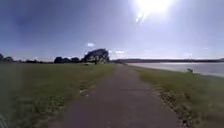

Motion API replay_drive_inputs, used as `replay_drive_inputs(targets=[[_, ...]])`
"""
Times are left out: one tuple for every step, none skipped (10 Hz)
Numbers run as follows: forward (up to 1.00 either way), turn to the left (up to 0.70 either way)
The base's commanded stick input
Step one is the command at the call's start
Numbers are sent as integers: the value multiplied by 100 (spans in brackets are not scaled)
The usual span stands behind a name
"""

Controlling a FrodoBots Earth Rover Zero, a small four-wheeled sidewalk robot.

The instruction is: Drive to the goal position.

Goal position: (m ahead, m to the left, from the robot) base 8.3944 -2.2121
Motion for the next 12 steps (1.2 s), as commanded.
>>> replay_drive_inputs(targets=[[85, 0], [85, 0], [85, 0], [85, 0], [85, 0], [85, -6], [85, -26], [85, -27], [85, -17], [85, 0], [85, 0], [85, 0]])
